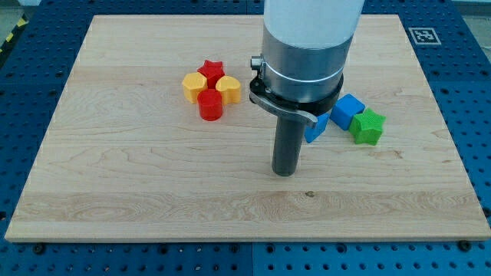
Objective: Separate the blue and green blocks from each other
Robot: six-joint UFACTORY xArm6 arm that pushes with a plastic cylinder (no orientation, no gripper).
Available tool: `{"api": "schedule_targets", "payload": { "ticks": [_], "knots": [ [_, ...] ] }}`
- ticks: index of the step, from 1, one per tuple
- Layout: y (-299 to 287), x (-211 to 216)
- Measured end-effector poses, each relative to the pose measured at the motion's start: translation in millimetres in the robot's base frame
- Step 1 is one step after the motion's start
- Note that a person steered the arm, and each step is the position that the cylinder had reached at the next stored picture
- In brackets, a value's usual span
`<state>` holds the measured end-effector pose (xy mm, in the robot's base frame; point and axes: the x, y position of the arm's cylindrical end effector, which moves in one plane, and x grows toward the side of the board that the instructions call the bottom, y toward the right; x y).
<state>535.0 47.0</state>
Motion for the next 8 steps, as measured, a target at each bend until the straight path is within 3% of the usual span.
{"api": "schedule_targets", "payload": {
  "ticks": [2,3,8],
  "knots": [
    [8,-11],
    [35,-43],
    [86,-62]
  ]
}}
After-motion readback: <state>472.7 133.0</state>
